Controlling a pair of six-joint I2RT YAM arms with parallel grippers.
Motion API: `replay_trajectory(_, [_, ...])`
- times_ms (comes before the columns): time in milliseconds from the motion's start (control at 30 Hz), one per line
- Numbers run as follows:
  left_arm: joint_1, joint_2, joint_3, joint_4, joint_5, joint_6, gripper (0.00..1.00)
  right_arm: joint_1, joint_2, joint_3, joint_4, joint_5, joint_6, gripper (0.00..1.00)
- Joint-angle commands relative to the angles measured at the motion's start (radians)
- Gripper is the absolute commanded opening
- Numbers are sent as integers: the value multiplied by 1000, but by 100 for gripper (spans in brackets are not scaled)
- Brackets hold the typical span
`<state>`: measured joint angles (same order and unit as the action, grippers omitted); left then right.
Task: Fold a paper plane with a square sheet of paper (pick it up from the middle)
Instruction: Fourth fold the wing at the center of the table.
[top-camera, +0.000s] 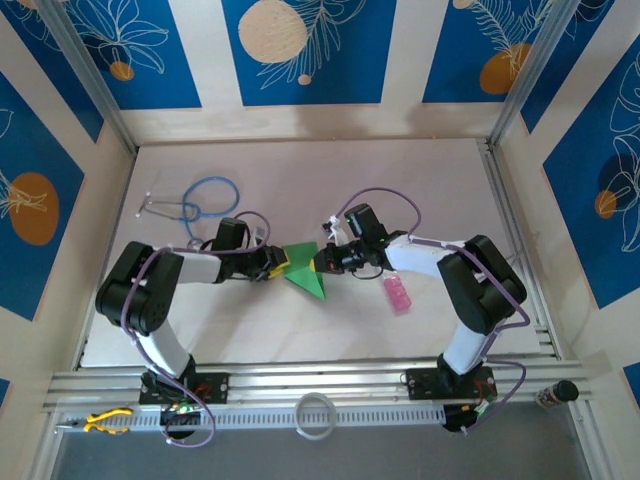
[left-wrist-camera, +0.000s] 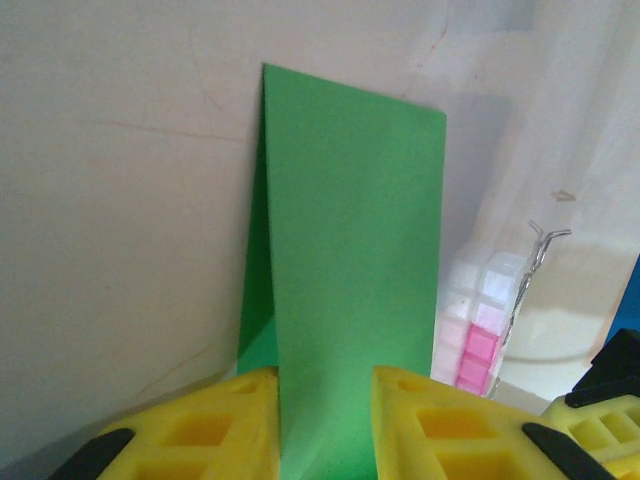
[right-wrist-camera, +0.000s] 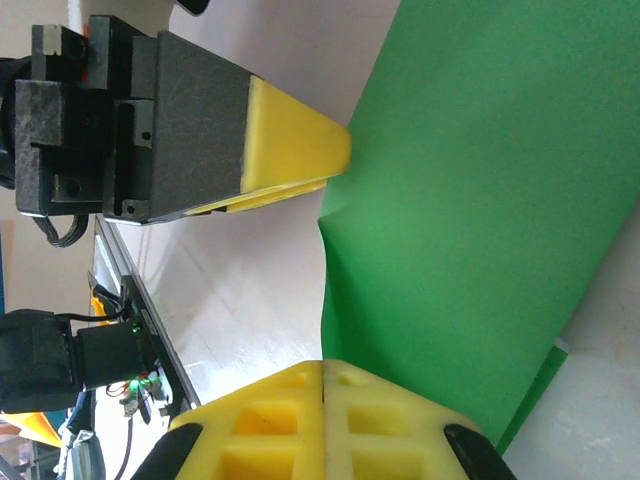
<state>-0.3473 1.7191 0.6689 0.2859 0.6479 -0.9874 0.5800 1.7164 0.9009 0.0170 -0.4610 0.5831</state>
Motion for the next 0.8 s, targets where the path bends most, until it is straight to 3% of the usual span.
replay_trajectory(0, [-10, 19, 21, 21, 18, -10, 25, -5, -31, -20, 9, -31, 9, 0])
replay_trajectory(600, [-10, -12, 9, -5, -35, -8, 2, -8, -34, -23, -43, 19, -21, 2])
replay_trajectory(767, [-10, -47, -7, -10, -68, -8, 0, -1, -35, -4, -117, 72, -66, 11])
